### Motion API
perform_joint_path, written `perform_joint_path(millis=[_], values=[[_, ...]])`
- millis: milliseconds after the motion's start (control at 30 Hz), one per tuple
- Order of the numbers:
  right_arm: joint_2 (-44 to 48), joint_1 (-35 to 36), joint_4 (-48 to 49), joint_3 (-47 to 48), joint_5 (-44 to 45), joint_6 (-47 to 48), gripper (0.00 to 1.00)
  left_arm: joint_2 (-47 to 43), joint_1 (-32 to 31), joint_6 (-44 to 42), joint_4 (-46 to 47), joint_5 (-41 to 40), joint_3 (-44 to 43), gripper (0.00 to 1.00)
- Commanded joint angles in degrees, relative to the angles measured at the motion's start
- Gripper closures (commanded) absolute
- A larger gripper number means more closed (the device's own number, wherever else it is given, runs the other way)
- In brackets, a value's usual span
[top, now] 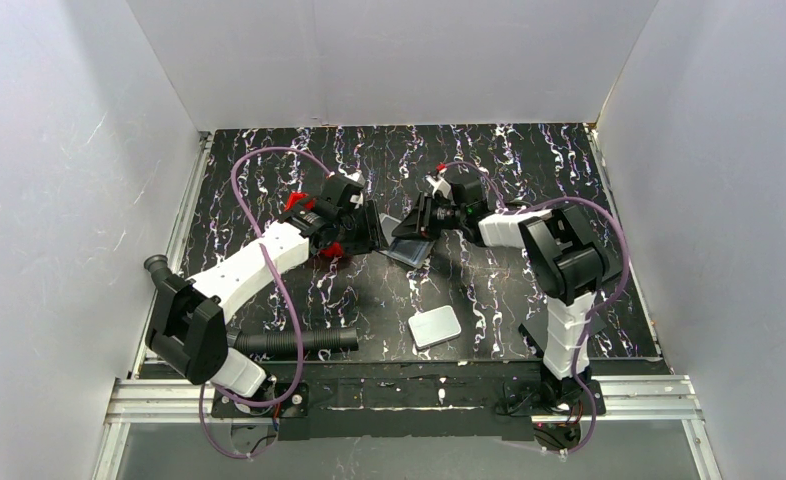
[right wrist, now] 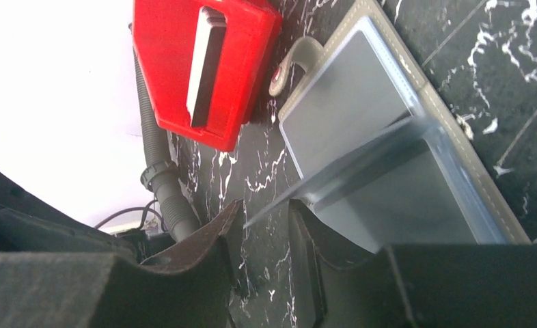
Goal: Put the credit cards into the card holder
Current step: Turn over the card slot in the card holder.
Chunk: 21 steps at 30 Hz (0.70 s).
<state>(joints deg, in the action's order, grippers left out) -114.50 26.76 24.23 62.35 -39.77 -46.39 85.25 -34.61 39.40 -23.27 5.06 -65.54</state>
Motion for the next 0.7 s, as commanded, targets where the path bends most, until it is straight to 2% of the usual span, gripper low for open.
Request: perform_joint_path(millis=[0, 300, 400, 533, 667], values=[[-1.3, 0.3, 2.4, 4.2, 0.7, -0.9, 0.60, -2.2, 0.2, -1.1, -2.1, -1.5, -2.0, 0.56], [-5.8, 1.3, 1.1, 12.1, 0.6, -1.6, 0.51, -3.6, 0.6, -1.1, -2.3, -1.8, -1.8, 0.53], [-5.2, 1.2, -5.5, 14.5, 0.5, 2.3, 0.47, -4.0, 1.0, -1.5, -2.7, -1.6, -2.0, 0.51], [-0.6, 1.2, -21.1, 14.3, 7.4, 15.5, 0.40, -4.7, 2.2, -2.6, -3.3, -0.3, -2.8, 0.42], [1.2, 2.1, -18.6, 9.1, 6.7, 15.2, 0.40, -5.0, 5.2, -3.2, -3.5, 2.8, -3.3, 0.30]])
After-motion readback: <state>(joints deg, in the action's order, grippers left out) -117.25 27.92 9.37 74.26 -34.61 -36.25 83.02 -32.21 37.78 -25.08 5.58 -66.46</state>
